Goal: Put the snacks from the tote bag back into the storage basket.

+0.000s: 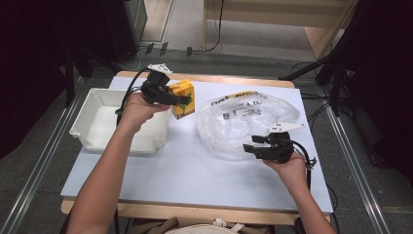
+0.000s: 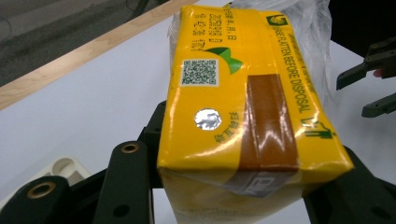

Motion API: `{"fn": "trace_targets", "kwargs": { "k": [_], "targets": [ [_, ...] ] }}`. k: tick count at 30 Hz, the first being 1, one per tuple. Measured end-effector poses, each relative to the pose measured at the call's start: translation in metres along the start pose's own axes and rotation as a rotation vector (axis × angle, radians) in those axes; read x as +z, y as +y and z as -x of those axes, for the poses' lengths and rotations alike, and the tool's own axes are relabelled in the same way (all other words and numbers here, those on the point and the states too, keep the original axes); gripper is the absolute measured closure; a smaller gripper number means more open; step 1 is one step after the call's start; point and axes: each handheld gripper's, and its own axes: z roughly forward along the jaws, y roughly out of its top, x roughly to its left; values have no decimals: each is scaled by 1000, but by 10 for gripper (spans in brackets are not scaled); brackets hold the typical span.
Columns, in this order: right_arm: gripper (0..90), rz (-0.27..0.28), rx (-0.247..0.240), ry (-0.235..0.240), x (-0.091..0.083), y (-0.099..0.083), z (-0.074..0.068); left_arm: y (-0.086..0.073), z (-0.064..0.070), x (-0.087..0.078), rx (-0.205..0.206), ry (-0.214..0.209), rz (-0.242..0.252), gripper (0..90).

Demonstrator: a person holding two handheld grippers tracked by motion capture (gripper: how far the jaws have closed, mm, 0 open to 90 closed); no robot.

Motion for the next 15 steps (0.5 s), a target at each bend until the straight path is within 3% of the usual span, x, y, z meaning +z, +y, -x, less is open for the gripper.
{"fn": "trace_targets", "kwargs": {
  "k": [15],
  "targets": [
    [448,-12,-11,11,5,4,0,-7,-10,-17,-28,24,10,518]
  ]
}}
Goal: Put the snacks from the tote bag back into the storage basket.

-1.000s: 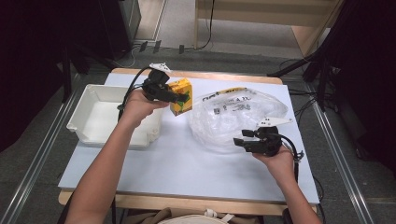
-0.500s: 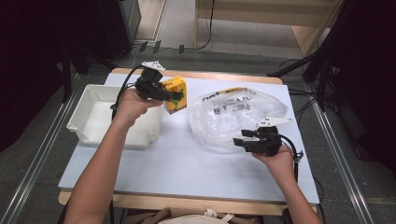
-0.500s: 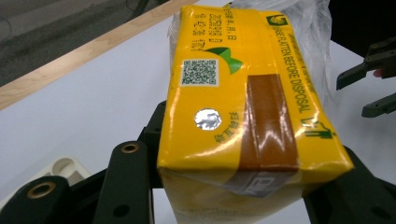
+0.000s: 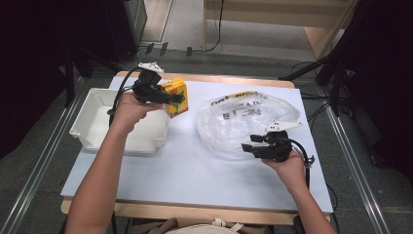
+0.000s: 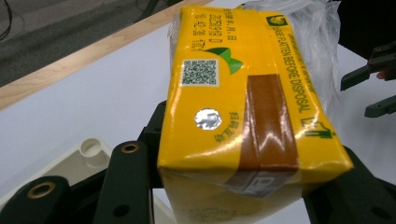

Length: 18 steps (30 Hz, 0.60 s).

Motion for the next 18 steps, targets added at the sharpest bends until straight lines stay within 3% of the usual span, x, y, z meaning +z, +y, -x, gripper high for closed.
{"fn": "trace_targets", "kwargs": {
  "k": [18],
  "targets": [
    [449,-12,-18,23,8,5,-1,-11,-11,-14,-38,38,7,518]
  ]
}}
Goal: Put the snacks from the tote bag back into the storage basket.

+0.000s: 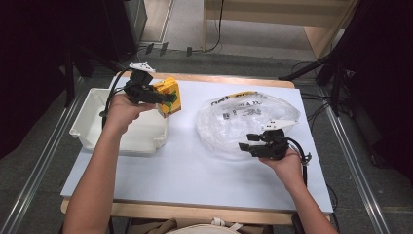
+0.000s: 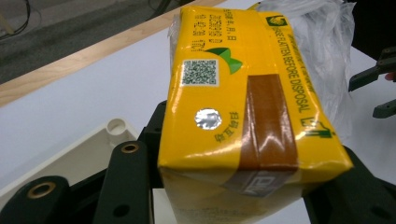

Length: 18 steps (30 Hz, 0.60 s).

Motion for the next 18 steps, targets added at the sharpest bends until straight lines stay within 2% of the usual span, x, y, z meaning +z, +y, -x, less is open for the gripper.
{"fn": "trace_targets", "kwargs": {
  "k": [12,18],
  "targets": [
    [448,1,-8,6,3,2,0,-8,-15,-14,-36,38,19,518],
    [449,0,-5,4,3,2,0,-11,-21,-16,-47,69,9,518]
  ]
}}
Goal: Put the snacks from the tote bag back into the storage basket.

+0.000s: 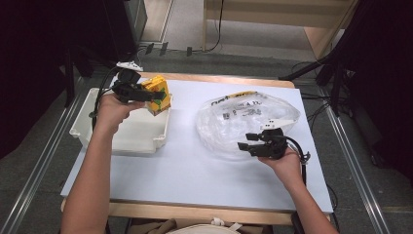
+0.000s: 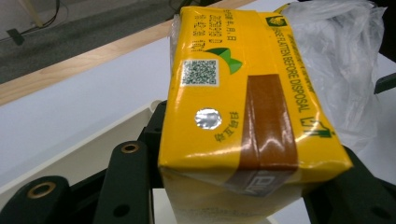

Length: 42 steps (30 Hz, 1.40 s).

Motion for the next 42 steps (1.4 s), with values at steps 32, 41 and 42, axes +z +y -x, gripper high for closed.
{"fn": "trace_targets", "kwargs": {
  "k": [32,41,42],
  "targets": [
    [448,-5,0,-2,0,0,0,-29,-32,29,-72,73,-46,517],
    [449,-4,0,-5,-1,-1,0,-34,-36,38,-82,101,-22,517],
    [449,-3,-1,-6,-1,-2,0,-34,-37,39,-82,105,-24,517]
  ]
}}
